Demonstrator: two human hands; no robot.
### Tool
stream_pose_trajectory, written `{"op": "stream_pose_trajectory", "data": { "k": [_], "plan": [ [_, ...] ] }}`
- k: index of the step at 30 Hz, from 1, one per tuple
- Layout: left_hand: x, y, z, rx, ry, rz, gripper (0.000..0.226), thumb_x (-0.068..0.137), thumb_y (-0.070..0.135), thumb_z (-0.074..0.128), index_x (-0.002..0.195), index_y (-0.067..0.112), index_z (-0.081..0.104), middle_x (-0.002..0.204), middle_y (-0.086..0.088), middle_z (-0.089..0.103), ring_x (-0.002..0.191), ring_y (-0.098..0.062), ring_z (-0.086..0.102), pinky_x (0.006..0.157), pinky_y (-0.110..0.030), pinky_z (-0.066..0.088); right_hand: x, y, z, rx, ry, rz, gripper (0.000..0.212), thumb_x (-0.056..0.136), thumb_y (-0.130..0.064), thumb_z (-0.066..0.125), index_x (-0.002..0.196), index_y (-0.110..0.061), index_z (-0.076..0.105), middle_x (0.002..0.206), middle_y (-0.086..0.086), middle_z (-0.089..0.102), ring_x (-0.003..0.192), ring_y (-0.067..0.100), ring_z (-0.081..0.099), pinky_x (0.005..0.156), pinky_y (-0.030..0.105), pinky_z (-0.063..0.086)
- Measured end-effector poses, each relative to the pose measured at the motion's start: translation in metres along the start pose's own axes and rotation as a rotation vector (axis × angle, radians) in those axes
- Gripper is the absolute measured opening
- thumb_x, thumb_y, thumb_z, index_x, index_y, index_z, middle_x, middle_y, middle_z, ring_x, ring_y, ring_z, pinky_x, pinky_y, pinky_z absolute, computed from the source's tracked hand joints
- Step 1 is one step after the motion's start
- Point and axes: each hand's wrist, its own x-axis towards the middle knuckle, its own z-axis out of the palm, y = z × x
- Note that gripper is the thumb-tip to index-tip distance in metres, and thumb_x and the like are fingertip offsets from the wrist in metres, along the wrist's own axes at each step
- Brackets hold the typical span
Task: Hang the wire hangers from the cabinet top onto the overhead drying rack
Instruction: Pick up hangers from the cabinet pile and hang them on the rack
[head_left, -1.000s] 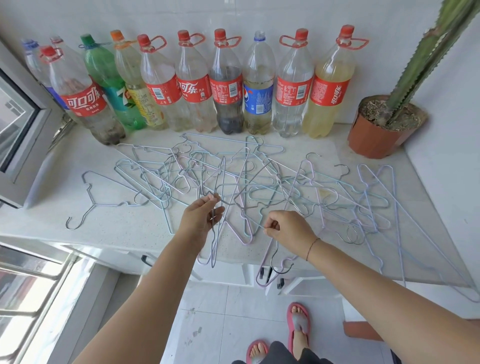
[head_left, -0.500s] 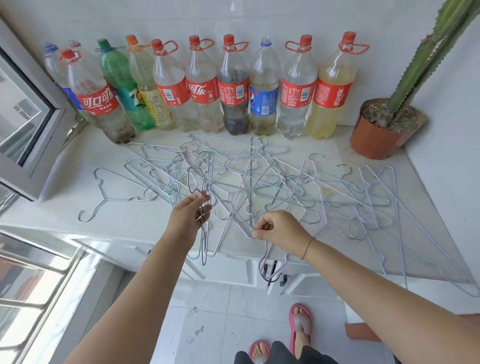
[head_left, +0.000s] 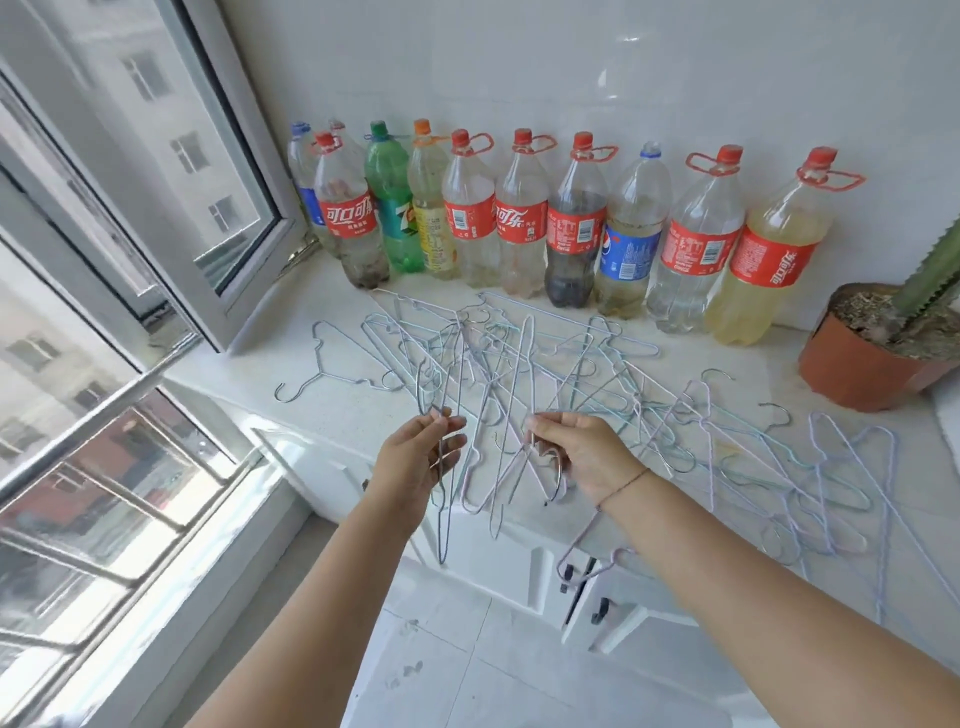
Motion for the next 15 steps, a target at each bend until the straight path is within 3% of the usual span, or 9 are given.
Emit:
{"op": "stream_pose_trajectory", "data": {
  "k": [6,10,13,15],
  "plan": [
    [-0.078,-0.012,-0.001,-0.006,0.045,0.095,0.008,0.092,0.010,0.053,0.099,0.010,0.057,0.108,-0.007,0.070,0.097,-0.019,0.066,0.085,-0.029,0.047,-0.029,-0.008,0.032,0.194,-0.209,0.158,0.011,0.087,-0.007,0.060,0.077,-0.009,0.058,0.050,0.000,0.063,0.038,0.007,0.055,0.040,0.016,0.046],
    [-0.141,-0.024,-0.013,0.012,0.107,0.150,0.013,0.091,0.005,0.054,0.086,0.013,0.063,0.104,-0.006,0.071,0.094,-0.018,0.067,0.093,-0.034,0.045,-0.069,0.001,0.058,0.215,-0.360,0.295,0.015,0.088,-0.009,0.059,0.073,-0.007,0.056,0.047,0.000,0.060,0.038,0.007,0.057,0.044,0.017,0.051],
    [-0.187,-0.032,-0.032,0.019,0.178,0.201,0.017,0.088,-0.001,0.057,0.104,-0.003,0.060,0.097,-0.008,0.070,0.084,-0.016,0.068,0.084,-0.029,0.052,-0.102,0.016,0.079,0.223,-0.434,0.397,0.016,0.087,-0.008,0.060,0.072,-0.004,0.056,0.047,0.003,0.060,0.040,0.010,0.059,0.046,0.020,0.054],
    [-0.221,-0.036,-0.047,0.009,0.269,0.225,0.020,0.085,-0.005,0.059,0.105,-0.005,0.059,0.097,-0.012,0.070,0.084,-0.016,0.069,0.072,-0.022,0.054,-0.127,0.028,0.096,0.200,-0.485,0.456,0.016,0.087,-0.008,0.060,0.073,-0.002,0.057,0.047,0.004,0.060,0.041,0.011,0.059,0.046,0.021,0.054]
  ]
}}
